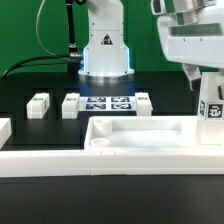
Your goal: Assemble desk
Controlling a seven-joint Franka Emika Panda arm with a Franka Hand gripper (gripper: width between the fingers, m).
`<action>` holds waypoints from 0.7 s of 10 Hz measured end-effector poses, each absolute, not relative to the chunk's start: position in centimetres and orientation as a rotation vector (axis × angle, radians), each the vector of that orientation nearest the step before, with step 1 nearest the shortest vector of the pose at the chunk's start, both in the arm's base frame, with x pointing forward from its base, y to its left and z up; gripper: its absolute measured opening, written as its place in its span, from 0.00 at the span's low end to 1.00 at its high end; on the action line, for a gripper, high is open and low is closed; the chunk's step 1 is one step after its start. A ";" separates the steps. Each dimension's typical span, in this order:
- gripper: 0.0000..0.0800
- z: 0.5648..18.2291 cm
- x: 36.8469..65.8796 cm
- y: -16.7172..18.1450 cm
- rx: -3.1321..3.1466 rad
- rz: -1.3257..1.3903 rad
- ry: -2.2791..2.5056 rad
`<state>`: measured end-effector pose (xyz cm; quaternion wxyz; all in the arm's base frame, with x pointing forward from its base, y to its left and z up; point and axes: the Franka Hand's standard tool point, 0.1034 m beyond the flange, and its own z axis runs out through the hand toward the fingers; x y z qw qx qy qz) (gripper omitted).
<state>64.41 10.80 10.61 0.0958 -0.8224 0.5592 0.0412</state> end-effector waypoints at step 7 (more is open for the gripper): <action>0.81 10.7 64.8 10.8 -2.953 -0.081 0.563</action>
Offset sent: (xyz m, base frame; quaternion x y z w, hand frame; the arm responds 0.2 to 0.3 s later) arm 0.0000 0.0000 0.0000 0.0000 0.0000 -0.1938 0.9810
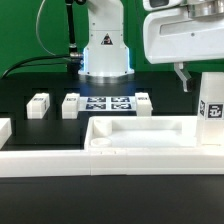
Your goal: Assemble desk
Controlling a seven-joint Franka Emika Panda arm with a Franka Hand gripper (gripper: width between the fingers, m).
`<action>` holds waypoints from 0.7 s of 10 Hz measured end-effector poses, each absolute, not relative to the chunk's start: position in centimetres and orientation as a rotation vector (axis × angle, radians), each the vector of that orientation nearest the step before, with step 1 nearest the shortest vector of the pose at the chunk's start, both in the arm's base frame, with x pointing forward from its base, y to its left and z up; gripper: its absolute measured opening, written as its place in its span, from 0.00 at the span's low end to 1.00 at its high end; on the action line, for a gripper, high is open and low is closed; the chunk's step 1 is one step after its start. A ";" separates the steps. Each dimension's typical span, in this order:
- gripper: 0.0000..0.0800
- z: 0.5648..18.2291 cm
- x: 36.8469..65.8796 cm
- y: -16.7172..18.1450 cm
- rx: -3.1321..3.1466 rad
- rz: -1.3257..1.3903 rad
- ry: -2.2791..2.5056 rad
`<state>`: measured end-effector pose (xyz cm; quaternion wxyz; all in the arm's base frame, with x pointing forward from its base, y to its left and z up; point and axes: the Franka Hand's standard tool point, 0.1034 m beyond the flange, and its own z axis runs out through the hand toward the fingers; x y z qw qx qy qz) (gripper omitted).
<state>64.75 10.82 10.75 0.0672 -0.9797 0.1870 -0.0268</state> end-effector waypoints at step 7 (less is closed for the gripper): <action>0.38 10.0 65.0 10.6 -2.966 -0.075 0.638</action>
Offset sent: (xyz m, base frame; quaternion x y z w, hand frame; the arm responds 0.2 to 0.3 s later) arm 0.0000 0.0000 0.0000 0.0000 0.0000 0.0650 0.9979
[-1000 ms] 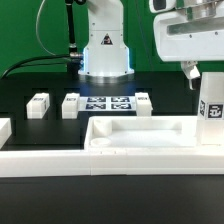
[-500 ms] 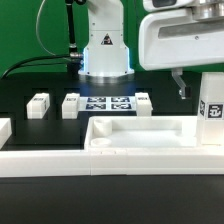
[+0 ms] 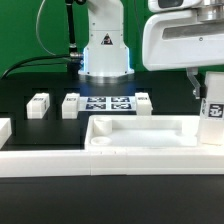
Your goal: Assemble desk
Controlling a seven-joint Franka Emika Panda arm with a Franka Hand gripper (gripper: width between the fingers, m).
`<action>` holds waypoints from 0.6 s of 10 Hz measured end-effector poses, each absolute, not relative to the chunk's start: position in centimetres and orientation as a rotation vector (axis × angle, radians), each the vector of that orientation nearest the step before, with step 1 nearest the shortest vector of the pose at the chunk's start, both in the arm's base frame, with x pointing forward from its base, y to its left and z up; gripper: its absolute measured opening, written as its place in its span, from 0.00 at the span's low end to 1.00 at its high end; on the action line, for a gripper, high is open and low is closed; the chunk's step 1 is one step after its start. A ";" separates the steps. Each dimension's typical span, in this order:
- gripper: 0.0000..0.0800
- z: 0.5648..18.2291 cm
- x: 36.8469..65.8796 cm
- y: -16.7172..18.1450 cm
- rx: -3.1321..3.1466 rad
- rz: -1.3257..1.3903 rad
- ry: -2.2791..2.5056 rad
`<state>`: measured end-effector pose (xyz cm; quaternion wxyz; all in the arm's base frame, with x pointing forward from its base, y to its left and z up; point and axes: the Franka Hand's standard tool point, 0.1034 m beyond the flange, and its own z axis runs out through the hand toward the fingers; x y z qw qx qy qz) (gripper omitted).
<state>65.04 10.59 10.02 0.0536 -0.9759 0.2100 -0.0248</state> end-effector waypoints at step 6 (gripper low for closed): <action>0.37 9.8 64.7 9.7 -2.437 0.041 1.670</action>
Offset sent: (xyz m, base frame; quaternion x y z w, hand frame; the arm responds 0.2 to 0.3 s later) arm -0.0042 -0.0125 -0.0004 -0.0034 0.0169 0.3378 0.9411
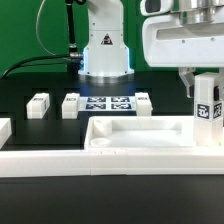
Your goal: Assemble desk
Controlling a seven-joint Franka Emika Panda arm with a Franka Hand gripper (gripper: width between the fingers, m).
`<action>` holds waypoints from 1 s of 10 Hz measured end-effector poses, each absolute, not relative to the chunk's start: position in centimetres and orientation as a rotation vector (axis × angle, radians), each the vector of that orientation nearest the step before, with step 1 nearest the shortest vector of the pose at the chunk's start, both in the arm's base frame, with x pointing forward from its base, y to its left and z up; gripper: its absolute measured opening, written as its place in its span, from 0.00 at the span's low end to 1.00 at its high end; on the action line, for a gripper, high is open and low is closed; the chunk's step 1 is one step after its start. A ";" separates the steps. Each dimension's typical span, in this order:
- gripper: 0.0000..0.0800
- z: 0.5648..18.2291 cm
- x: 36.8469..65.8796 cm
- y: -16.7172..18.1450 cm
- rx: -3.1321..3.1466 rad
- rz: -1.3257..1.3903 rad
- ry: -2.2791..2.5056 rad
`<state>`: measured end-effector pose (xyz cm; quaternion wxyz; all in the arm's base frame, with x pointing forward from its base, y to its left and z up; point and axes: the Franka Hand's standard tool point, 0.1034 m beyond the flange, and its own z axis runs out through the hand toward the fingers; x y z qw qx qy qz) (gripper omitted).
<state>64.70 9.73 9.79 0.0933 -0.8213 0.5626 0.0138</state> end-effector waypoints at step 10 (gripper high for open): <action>0.80 9.9 64.3 10.6 -2.683 0.053 1.214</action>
Offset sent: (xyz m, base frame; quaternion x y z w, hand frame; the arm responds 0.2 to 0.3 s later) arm 0.0000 0.0000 0.0000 0.0000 0.0000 0.1296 0.9916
